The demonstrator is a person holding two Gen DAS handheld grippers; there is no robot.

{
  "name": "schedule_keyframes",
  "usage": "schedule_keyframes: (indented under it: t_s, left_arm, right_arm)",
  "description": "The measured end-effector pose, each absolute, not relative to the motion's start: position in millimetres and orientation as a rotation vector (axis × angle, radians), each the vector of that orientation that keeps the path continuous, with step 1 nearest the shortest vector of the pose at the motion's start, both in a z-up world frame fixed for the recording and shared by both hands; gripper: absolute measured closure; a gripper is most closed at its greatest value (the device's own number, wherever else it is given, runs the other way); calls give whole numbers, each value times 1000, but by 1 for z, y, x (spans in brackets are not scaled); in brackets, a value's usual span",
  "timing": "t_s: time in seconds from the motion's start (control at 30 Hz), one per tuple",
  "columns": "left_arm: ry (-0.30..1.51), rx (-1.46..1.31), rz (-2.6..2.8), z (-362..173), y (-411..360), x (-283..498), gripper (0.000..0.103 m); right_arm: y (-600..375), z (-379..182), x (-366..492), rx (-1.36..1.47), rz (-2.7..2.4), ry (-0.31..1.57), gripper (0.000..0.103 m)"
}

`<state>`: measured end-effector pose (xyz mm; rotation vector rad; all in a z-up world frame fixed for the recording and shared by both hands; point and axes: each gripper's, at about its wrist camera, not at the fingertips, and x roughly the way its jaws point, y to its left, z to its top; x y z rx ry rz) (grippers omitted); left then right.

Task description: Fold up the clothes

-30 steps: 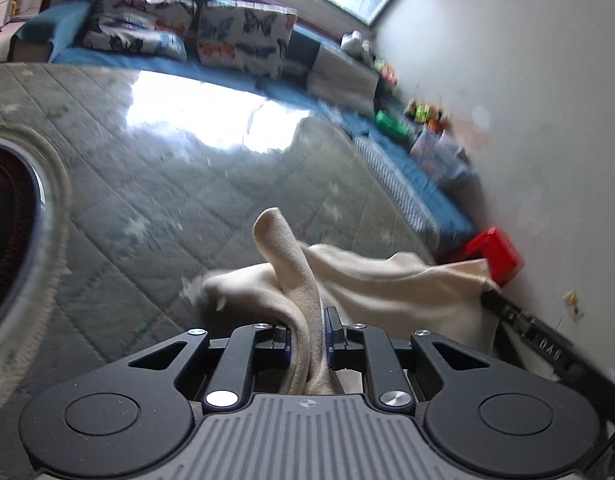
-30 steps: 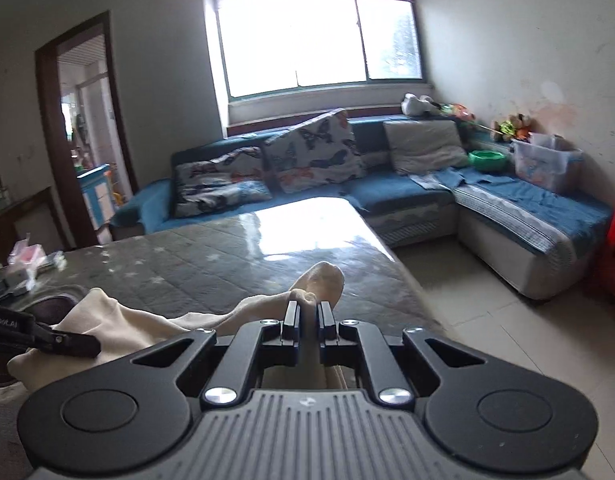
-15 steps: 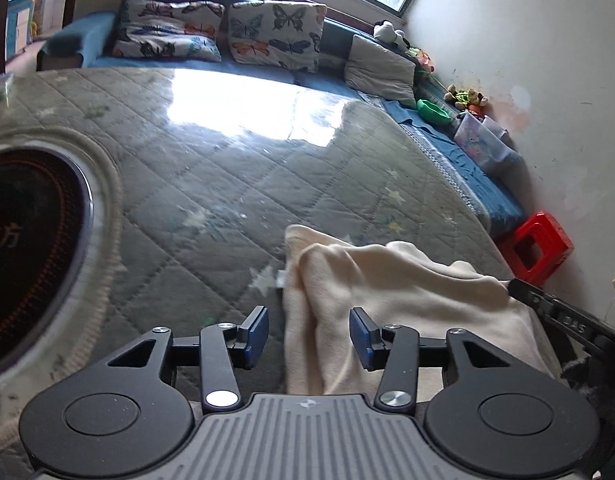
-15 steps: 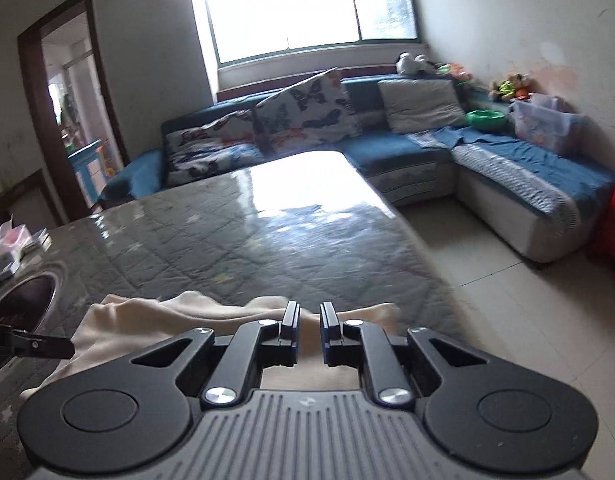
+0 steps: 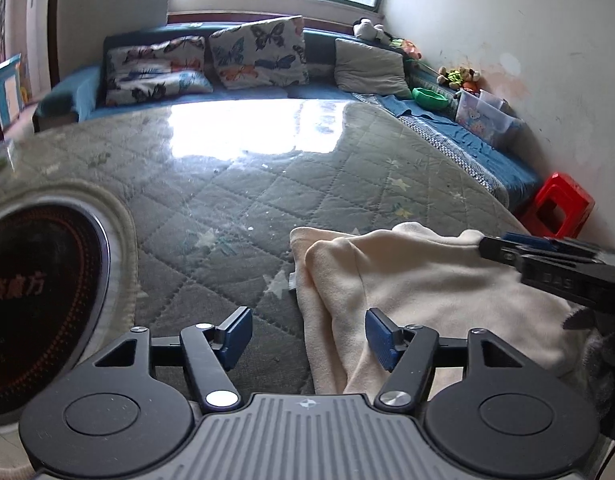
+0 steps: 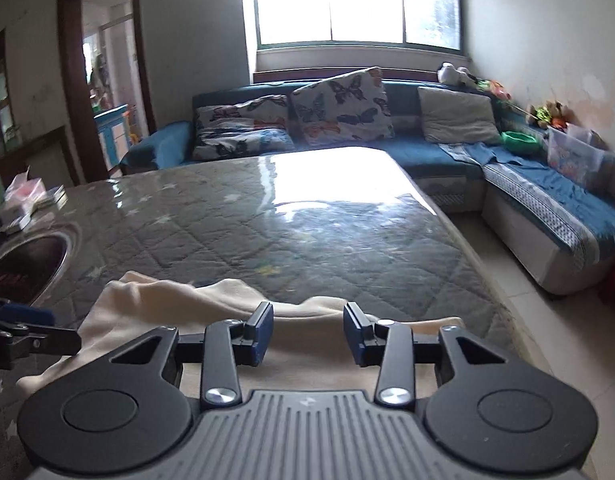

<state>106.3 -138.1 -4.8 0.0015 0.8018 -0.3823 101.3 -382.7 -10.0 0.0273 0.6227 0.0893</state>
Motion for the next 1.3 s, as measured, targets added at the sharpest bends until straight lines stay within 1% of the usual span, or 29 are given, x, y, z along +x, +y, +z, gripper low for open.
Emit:
schedule_keyframes:
  t_s: [0.13,0.3,0.4,0.47,0.5,0.7,0.73,0.87,0.93,1.03,1.13,1.3]
  left_arm:
    - [801,38,-384,-7,-141,104,35]
    - [782,76,-375,-7,-140,98,25]
    - [776,94,-374,-8,-140,93,20]
    - [773,101,-374,-10,-140,89,14]
    - [773,103,-374,-10,-140,87,13]
    - [770,123,-383,-15,-141,76,11]
    - [769,129,-383,-16,-141,74,11]
    - [775,148,-376,-24,-143,73,10]
    - [779,147,-371,-25,-143,74,10]
    - [769,152,-369,-22,-141,71,10]
    - [765,150,-366,-21,-138,68,8]
    - [780,148,-363,-23,-137,64,8]
  right_arm:
    - [-369,-23,118,-9,72,650,64]
    - [-365,-17,114,-17,72,638,62]
    - [-365,-9,97,-14,78,618,50]
    - [-366,-8,83,-10,73,615,48]
    - [-366,-8,77,-5,71,615,46]
    - [-368,-12,29,11,42,591,42]
    - [-369,-13,20,13,31,581,37]
    - [-374,-20,-6,8,-12,561,33]
    - [-377,-25,-8,18,-15,578,32]
    - [-382,-18,-12,49,-16,566,32]
    - [-385,-15,-14,60,-26,555,31]
    - [-383,-22,-11,53,-30,577,30]
